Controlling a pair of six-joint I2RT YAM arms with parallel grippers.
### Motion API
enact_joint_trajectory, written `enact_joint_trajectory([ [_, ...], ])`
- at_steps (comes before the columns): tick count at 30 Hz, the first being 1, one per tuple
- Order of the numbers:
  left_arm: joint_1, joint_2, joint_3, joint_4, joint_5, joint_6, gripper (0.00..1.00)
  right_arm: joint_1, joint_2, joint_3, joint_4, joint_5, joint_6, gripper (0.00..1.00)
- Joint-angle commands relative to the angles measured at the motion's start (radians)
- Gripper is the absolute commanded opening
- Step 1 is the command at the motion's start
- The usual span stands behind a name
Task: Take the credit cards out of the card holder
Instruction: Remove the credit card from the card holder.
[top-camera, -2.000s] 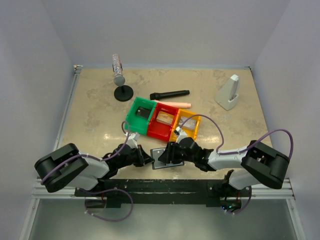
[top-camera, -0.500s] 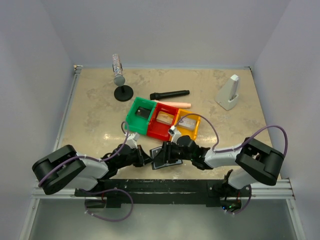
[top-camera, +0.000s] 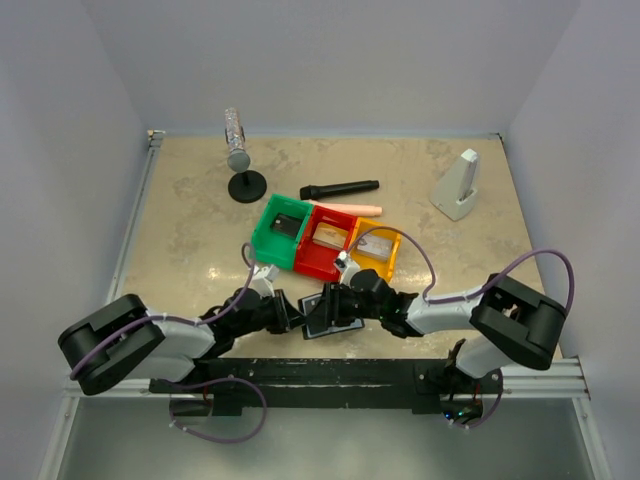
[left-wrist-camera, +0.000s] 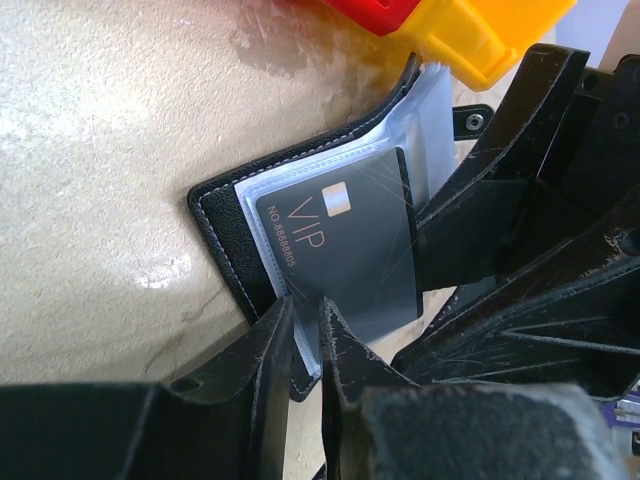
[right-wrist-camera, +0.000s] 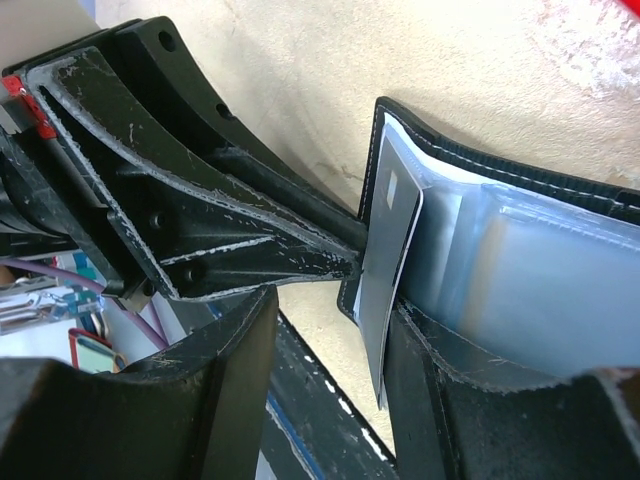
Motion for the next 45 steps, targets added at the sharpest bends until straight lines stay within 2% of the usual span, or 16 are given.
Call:
enact_joint_trajectory([
  [1, -0.007, -0.049, -0.027, 0.013, -0.015, 0.009, 0.2, 0.019, -0.035, 0.032, 0.019, -0.043, -0.005, 0.48],
  [9, -0.007, -0.049, -0.016, -0.061, -0.047, 0.006, 0.0, 0.019, -0.06, 0.035, -0.018, -0.035, -0.019, 0.48],
  [19, -0.007, -0.032, 0.01, -0.156, -0.081, 0.002, 0.0, 0.019, -0.087, 0.01, -0.027, -0.021, -0.018, 0.48],
  [45, -0.007, 0.02, -0.01, -0.115, -0.093, -0.023, 0.0, 0.019, -0.156, -0.042, -0.064, 0.023, -0.021, 0.47],
])
